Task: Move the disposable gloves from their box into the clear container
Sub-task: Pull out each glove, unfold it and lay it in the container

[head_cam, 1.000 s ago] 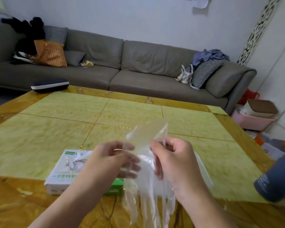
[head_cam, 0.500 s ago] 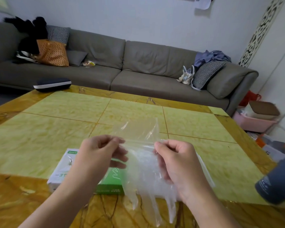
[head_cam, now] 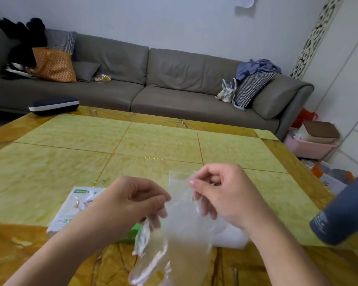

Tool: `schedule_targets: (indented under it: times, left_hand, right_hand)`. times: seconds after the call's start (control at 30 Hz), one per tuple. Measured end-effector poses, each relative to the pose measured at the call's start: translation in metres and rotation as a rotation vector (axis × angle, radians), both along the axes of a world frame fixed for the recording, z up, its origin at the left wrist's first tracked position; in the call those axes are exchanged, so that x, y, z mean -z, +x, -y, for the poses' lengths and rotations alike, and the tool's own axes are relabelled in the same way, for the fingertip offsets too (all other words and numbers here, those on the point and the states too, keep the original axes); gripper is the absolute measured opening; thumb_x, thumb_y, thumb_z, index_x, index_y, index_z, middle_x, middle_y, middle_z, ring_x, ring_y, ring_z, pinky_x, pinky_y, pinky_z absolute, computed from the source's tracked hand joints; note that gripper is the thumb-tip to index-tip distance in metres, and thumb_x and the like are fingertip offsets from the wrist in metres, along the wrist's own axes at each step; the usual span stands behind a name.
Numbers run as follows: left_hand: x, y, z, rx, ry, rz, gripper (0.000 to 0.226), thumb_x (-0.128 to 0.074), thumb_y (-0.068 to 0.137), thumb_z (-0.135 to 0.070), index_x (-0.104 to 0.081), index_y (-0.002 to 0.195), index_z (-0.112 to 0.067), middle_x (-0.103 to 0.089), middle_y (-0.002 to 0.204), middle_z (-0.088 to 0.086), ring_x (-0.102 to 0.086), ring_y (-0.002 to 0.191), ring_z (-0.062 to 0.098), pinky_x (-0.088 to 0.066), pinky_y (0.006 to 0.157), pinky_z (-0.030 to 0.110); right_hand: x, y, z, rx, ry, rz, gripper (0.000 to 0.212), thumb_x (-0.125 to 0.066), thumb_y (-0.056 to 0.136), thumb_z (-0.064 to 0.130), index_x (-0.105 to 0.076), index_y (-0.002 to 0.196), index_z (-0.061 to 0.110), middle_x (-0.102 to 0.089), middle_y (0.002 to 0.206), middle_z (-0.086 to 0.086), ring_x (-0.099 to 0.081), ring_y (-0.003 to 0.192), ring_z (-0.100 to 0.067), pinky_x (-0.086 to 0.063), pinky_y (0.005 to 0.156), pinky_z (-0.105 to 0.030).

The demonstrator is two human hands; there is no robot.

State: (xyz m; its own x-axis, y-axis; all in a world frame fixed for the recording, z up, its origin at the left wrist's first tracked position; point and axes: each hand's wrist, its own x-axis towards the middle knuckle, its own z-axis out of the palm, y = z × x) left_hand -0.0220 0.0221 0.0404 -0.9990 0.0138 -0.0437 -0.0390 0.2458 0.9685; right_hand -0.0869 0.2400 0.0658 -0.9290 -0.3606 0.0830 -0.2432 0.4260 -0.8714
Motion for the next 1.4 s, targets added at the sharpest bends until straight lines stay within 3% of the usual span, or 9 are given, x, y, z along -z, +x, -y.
schedule_targets:
  times: [0.17,0.3,0.63,0.77,0.87,0.97,1.1,1.27,1.4]
  left_hand:
    - [-0.01,-0.001,0.007,-0.159,0.213,0.071,0.016,-0.068,0.094,-0.012,-0.079,0.098,-0.001,-0.075,0.091,0.024,-0.07,0.069,0.031,-0.063,0.066,0.038]
    - [-0.006,0.002,-0.001,0.037,0.058,0.162,0.034,-0.069,0.087,-0.041,-0.081,0.097,-0.01,-0.078,0.087,0.007,-0.065,0.065,0.022,-0.051,0.057,0.024]
    - [0.003,-0.013,0.002,-0.308,0.193,0.021,0.022,-0.073,0.091,-0.024,-0.079,0.08,-0.007,-0.064,0.073,0.015,-0.055,0.058,0.023,-0.052,0.071,0.037]
    - [-0.004,-0.012,-0.012,-0.58,-0.176,-0.28,0.008,-0.07,0.095,-0.029,-0.071,0.099,-0.023,-0.072,0.087,-0.003,-0.067,0.078,0.011,-0.052,0.066,0.024]
    - [-0.02,-0.012,-0.042,-0.413,-0.537,-0.636,0.012,-0.064,0.094,-0.025,-0.065,0.105,-0.029,-0.062,0.097,-0.018,-0.059,0.091,0.0,-0.049,0.079,0.017]
    - [-0.014,-0.032,-0.082,-0.021,-0.747,-0.386,0.024,-0.052,0.102,-0.02,-0.067,0.116,-0.032,-0.062,0.11,-0.02,-0.061,0.095,0.0,-0.055,0.086,0.018]
    - [0.017,-0.066,-0.105,0.262,-0.957,0.078,0.03,-0.045,0.098,-0.012,-0.067,0.117,-0.018,-0.07,0.114,0.001,-0.069,0.098,0.022,-0.06,0.088,0.042]
    - [0.03,-0.083,-0.106,0.388,-0.966,0.182,0.043,-0.044,0.099,-0.011,-0.062,0.134,-0.026,-0.066,0.131,-0.005,-0.063,0.118,0.019,-0.053,0.102,0.036]
    - [0.038,-0.093,-0.102,0.432,-0.904,0.189,0.035,-0.052,0.099,-0.013,-0.072,0.12,-0.032,-0.07,0.12,-0.01,-0.065,0.11,0.013,-0.054,0.098,0.032]
  right_hand:
    - [0.004,-0.011,-0.018,0.137,-0.088,-0.006,0.02,-0.068,0.101,0.011,-0.073,0.082,0.006,-0.07,0.063,-0.004,-0.054,0.042,-0.02,-0.041,0.041,-0.03]
    - [0.011,-0.016,-0.022,0.154,-0.106,0.003,0.019,-0.067,0.101,0.013,-0.073,0.083,0.008,-0.07,0.063,-0.002,-0.052,0.041,-0.019,-0.04,0.042,-0.029]
    - [0.018,-0.03,-0.049,0.325,-0.099,-0.032,0.019,-0.067,0.101,0.014,-0.073,0.083,0.015,-0.073,0.067,-0.003,-0.051,0.045,-0.017,-0.038,0.04,-0.022]
    - [0.027,-0.038,-0.055,0.42,0.04,-0.071,0.025,-0.064,0.101,0.016,-0.071,0.077,0.014,-0.068,0.056,0.001,-0.056,0.04,-0.012,-0.04,0.042,-0.021]
    - [0.034,-0.039,-0.053,0.441,0.143,-0.057,0.025,-0.059,0.097,0.013,-0.069,0.075,0.008,-0.067,0.054,-0.004,-0.06,0.04,-0.009,-0.045,0.041,-0.027]
    - [0.042,-0.04,-0.05,0.443,0.241,-0.098,0.022,-0.053,0.093,0.007,-0.065,0.077,-0.002,-0.067,0.058,-0.014,-0.062,0.045,-0.015,-0.048,0.042,-0.033]
    - [0.054,-0.046,-0.051,0.456,0.434,-0.192,0.023,-0.055,0.092,0.006,-0.062,0.07,-0.001,-0.066,0.064,-0.013,-0.06,0.049,-0.025,-0.051,0.044,-0.04]
    - [0.058,-0.052,-0.052,0.432,0.705,-0.219,0.033,-0.059,0.091,0.01,-0.046,0.062,0.015,-0.07,0.08,-0.001,-0.066,0.058,-0.024,-0.047,0.044,-0.032]
    - [0.051,-0.051,-0.051,0.474,0.838,-0.225,0.026,-0.068,0.093,0.017,-0.054,0.071,0.018,-0.063,0.076,0.0,-0.061,0.062,-0.024,-0.039,0.049,-0.029]
